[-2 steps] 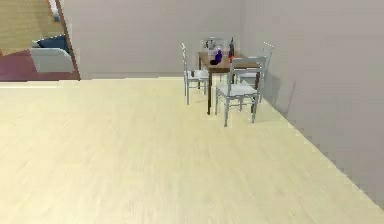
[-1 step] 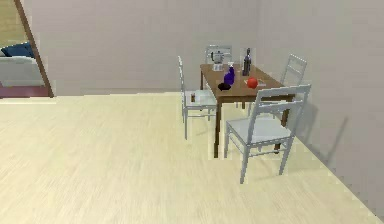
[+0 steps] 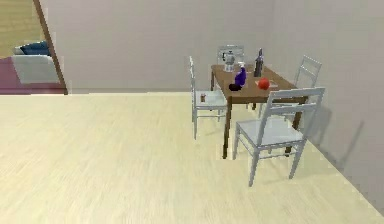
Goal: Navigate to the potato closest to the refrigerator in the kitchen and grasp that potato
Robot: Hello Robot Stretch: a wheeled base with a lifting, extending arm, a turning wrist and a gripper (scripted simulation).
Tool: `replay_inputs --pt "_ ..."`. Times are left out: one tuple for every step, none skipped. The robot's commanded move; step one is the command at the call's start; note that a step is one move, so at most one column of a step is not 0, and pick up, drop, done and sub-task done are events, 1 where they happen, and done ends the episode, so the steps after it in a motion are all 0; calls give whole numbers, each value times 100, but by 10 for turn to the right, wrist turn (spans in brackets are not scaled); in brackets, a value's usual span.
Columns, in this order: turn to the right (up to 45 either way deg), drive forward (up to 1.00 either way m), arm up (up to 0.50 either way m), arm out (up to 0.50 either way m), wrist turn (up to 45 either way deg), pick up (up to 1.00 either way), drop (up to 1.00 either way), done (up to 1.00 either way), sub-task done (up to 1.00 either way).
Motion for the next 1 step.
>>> replay_inputs --pt "0 100 0 0 0 0 0 0 0"
